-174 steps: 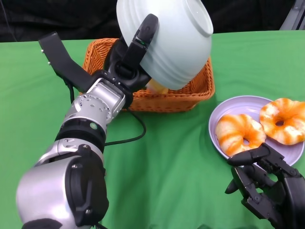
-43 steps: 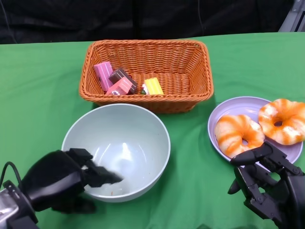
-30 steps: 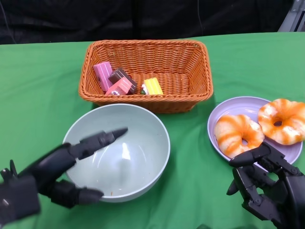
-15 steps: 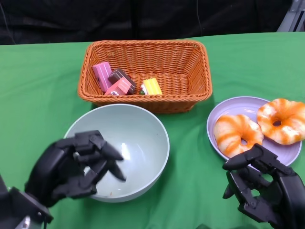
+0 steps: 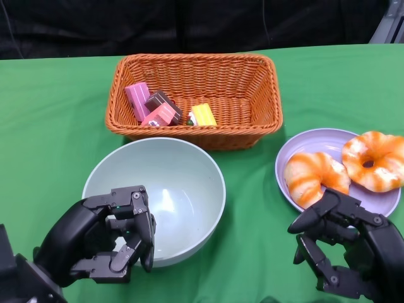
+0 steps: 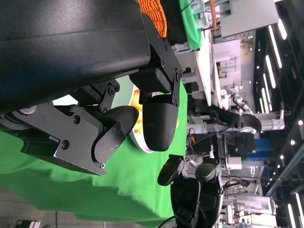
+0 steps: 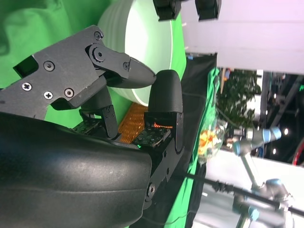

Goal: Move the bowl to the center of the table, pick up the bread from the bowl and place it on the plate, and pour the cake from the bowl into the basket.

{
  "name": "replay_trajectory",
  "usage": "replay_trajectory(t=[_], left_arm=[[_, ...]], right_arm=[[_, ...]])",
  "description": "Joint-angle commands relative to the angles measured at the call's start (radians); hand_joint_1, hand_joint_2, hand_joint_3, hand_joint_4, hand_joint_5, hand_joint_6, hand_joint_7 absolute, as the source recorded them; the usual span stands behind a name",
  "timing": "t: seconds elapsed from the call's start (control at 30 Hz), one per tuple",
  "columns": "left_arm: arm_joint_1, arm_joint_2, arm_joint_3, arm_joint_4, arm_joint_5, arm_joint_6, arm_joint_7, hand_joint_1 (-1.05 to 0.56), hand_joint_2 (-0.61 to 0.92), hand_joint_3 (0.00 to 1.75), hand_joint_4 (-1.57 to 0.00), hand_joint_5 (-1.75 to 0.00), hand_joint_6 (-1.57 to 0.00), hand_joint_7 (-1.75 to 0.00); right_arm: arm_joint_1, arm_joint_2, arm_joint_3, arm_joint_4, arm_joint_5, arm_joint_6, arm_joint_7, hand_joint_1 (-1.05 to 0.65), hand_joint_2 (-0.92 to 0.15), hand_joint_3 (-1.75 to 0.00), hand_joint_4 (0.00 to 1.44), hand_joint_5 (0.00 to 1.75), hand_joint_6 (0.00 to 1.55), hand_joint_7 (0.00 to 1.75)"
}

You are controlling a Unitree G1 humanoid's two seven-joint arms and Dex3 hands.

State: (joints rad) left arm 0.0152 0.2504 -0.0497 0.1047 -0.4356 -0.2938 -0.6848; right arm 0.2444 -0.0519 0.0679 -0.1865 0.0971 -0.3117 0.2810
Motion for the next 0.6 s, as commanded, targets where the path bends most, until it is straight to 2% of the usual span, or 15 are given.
replay_trajectory(t=[0.03, 0.4, 0.5, 0.6], left_arm=[[0.0, 0.013, 0.018, -0.008, 0.009, 0.008, -0.026, -0.03, 0.54, 1.27, -0.81, -1.75, -0.7, -1.6], [0.013, 0.002, 0.064, -0.031, -0.021, 0.006, -0.052, -0.08, 0.52, 1.28, -0.82, -1.75, -0.72, -1.58], [0.062, 0.019, 0.084, -0.094, -0.035, 0.034, -0.053, -0.07, 0.53, 1.28, -0.82, -1.75, -0.73, -1.58], [0.132, 0.035, 0.104, -0.148, -0.018, 0.003, -0.063, -0.06, 0.54, 1.29, -0.83, -1.75, -0.73, -1.59]], right_arm=[[0.005, -0.019, 0.005, -0.002, -0.01, -0.037, 0.005, -0.08, -0.56, -1.05, 0.76, 1.59, 0.69, 1.3], [0.039, -0.016, 0.01, -0.029, -0.011, -0.042, -0.005, -0.11, -0.51, -1.1, 0.76, 1.6, 0.7, 1.33], [0.104, -0.015, 0.013, -0.085, 0.004, -0.027, -0.01, -0.12, -0.49, -1.12, 0.76, 1.6, 0.69, 1.32], [0.177, -0.019, 0.021, -0.144, 0.017, -0.023, -0.006, -0.12, -0.51, -1.12, 0.77, 1.61, 0.69, 1.34]])
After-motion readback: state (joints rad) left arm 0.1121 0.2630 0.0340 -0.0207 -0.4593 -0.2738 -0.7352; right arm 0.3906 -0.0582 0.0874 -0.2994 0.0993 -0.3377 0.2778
